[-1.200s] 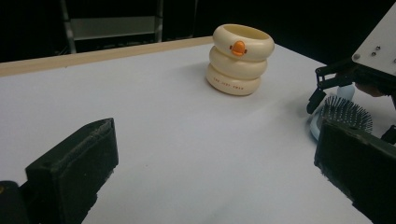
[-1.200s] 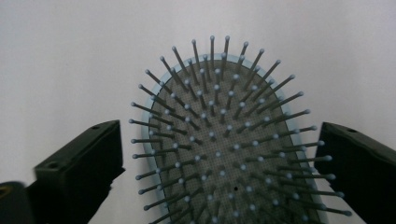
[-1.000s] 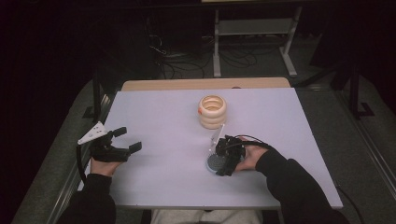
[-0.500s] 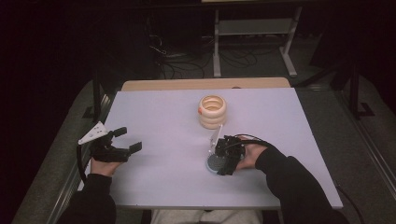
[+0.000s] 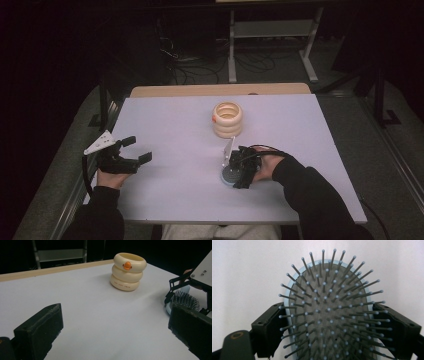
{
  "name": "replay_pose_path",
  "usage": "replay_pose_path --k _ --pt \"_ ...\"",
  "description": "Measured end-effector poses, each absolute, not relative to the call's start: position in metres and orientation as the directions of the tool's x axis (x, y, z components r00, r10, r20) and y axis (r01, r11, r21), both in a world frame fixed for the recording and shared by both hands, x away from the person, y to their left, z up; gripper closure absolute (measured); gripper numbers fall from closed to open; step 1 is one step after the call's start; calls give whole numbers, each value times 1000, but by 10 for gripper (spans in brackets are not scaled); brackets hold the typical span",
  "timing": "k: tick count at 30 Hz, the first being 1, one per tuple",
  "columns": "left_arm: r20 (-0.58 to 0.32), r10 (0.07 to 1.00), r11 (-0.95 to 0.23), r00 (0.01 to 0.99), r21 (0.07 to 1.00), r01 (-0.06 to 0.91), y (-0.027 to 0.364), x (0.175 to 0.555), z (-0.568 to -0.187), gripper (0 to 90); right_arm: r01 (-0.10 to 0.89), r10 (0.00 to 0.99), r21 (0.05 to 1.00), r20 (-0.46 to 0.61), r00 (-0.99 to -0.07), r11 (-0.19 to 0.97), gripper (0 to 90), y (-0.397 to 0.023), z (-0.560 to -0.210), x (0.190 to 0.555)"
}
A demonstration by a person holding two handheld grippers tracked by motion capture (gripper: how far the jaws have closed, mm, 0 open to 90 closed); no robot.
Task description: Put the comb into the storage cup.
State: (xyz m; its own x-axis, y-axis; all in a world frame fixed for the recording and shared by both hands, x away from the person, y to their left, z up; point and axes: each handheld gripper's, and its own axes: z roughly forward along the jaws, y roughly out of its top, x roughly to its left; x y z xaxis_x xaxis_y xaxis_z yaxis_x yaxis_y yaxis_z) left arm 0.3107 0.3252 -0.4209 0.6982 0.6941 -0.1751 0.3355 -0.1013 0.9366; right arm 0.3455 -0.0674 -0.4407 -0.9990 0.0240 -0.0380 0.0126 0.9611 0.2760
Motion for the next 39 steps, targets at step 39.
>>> replay_pose_path --k 39 --pt "-179 694 -95 698 938 334 326 311 -421 0 186 216 475 -9 -976 860 172 -93 -392 359"
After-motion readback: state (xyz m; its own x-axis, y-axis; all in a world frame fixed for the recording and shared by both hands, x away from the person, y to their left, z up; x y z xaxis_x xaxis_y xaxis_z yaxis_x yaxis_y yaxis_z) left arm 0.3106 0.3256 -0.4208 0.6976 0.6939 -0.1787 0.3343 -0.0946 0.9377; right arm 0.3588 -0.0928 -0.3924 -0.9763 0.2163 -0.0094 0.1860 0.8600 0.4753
